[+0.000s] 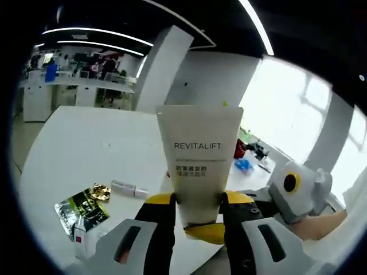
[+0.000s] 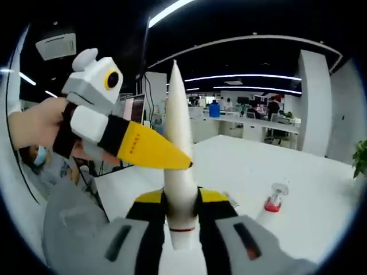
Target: Arrange the skincare products in the storage area until every visible bottle or jar stands upright without overlapping.
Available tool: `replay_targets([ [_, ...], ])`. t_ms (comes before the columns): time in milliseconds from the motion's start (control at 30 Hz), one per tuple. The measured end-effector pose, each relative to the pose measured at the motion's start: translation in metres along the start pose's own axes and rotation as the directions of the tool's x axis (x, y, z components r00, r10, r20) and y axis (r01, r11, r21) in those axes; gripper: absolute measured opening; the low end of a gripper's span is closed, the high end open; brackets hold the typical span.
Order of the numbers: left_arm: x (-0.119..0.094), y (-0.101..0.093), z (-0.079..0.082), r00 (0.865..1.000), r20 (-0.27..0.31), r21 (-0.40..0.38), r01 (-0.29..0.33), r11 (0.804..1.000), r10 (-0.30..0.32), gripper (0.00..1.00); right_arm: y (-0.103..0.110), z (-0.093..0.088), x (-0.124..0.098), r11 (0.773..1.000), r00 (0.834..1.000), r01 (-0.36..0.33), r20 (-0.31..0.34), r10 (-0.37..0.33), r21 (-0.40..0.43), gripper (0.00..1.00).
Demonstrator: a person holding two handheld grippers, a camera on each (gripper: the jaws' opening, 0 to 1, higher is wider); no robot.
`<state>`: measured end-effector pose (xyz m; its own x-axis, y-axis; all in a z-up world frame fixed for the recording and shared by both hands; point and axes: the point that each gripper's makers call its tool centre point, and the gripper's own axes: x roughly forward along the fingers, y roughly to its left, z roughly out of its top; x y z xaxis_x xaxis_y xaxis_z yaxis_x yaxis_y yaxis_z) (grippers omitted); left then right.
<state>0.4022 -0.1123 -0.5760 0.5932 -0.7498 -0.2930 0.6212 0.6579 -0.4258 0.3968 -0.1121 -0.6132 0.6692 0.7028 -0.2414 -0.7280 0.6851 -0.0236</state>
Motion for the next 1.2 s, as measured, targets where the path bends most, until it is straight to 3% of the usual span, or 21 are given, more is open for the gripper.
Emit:
replay_targets([
  [133,-0.004,-0.009,-0.003,0.998,-0.004,0.0,0.068,0.998,-0.068,0.29,0.006,0.0,-0.008,0.993,0.996,-0.087,0.018,0.085,0.076,0.2],
  [267,-0.01,-0.02,-0.004,0.983,-0.025,0.038,0.181,0.983,-0.18,0.27,0.02,0.005,-0.021,0.952,0.969,-0.244,0.087,0.231,0.186,0.19],
  [400,-0.018,-0.041,-0.001,0.95,-0.056,0.1,0.312,0.945,-0.307,0.26,0.041,0.014,-0.035,0.886,0.916,-0.399,0.139,0.375,0.238,0.19],
  [433,-0.021,-0.048,0.0,0.936,-0.068,0.126,0.351,0.928,-0.345,0.25,0.043,0.014,-0.036,0.879,0.911,-0.412,0.144,0.387,0.241,0.19],
  [533,-0.029,-0.057,0.001,0.906,-0.114,0.174,0.423,0.889,-0.408,0.22,0.049,0.023,-0.047,0.827,0.869,-0.493,0.208,0.45,0.271,0.19],
  [633,-0.039,-0.065,0.001,0.857,-0.208,0.229,0.512,0.828,-0.472,0.2,0.054,0.027,-0.053,0.812,0.847,-0.529,0.218,0.486,0.247,0.19],
  [700,-0.044,-0.07,0.001,0.831,-0.264,0.273,0.551,0.789,-0.489,0.19,0.059,0.03,-0.057,0.79,0.826,-0.561,0.231,0.514,0.248,0.19],
  [767,-0.045,-0.074,0.002,0.814,-0.303,0.308,0.575,0.758,-0.495,0.18,0.06,0.033,-0.059,0.778,0.813,-0.58,0.241,0.53,0.243,0.19],
  [933,-0.044,-0.087,0.009,0.781,-0.315,0.307,0.621,0.721,-0.539,0.18,0.065,0.037,-0.065,0.759,0.785,-0.617,0.231,0.575,0.209,0.19],
  [1033,-0.043,-0.092,0.009,0.766,-0.33,0.306,0.64,0.705,-0.552,0.17,0.067,0.036,-0.065,0.761,0.783,-0.619,0.22,0.582,0.192,0.19],
  [1200,-0.042,-0.082,0.009,0.766,-0.358,0.332,0.639,0.694,-0.534,0.17,0.065,0.035,-0.064,0.761,0.784,-0.618,0.229,0.578,0.195,0.19],
])
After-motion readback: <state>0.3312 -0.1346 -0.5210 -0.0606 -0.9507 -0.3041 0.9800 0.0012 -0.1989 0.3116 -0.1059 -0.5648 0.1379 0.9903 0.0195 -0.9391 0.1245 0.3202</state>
